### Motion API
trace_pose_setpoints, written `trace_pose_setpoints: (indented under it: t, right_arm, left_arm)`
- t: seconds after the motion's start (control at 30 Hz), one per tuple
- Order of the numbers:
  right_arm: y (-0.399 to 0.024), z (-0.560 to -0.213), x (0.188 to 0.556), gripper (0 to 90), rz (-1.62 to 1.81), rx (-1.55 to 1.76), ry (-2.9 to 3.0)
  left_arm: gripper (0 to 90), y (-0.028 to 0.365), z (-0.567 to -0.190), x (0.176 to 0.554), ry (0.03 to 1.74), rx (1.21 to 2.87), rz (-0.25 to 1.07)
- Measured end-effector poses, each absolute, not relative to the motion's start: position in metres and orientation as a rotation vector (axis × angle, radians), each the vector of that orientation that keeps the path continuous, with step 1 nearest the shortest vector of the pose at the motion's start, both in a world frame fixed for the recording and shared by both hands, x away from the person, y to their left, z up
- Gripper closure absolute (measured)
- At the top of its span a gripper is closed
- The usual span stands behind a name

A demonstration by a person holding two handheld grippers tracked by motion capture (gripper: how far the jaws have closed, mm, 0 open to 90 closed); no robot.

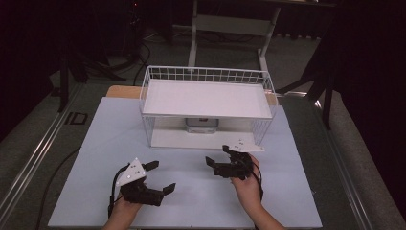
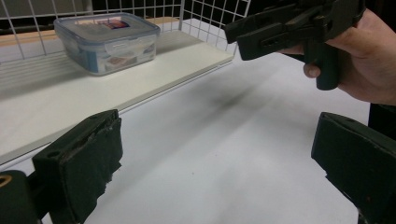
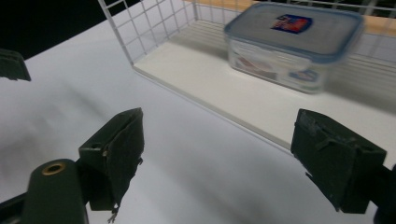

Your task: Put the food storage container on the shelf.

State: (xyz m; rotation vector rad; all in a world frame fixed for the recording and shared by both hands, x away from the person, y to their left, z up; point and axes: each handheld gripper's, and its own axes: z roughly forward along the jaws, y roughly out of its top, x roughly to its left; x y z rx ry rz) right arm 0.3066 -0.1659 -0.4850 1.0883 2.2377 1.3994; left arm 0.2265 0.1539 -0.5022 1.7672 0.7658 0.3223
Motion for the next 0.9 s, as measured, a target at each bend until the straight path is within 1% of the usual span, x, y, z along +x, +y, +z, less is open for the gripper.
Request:
trace_pose_setpoints:
  t: [0.27,0.67,0.9]
  right_arm:
    - [-0.185,-0.485,0.291,16.9,1.429,1.080,2.249]
    - [-0.201,-0.482,0.266,16.7,1.437,0.995,2.277]
    - [-0.207,-0.483,0.259,16.6,1.473,0.960,2.297]
  left_arm:
    - [3.0,0.153,-0.502,0.225,0.761,1.766,0.325]
    - [3.0,0.151,-0.502,0.223,0.743,1.776,0.309]
    - [3.0,0.150,-0.501,0.222,0.711,1.765,0.296]
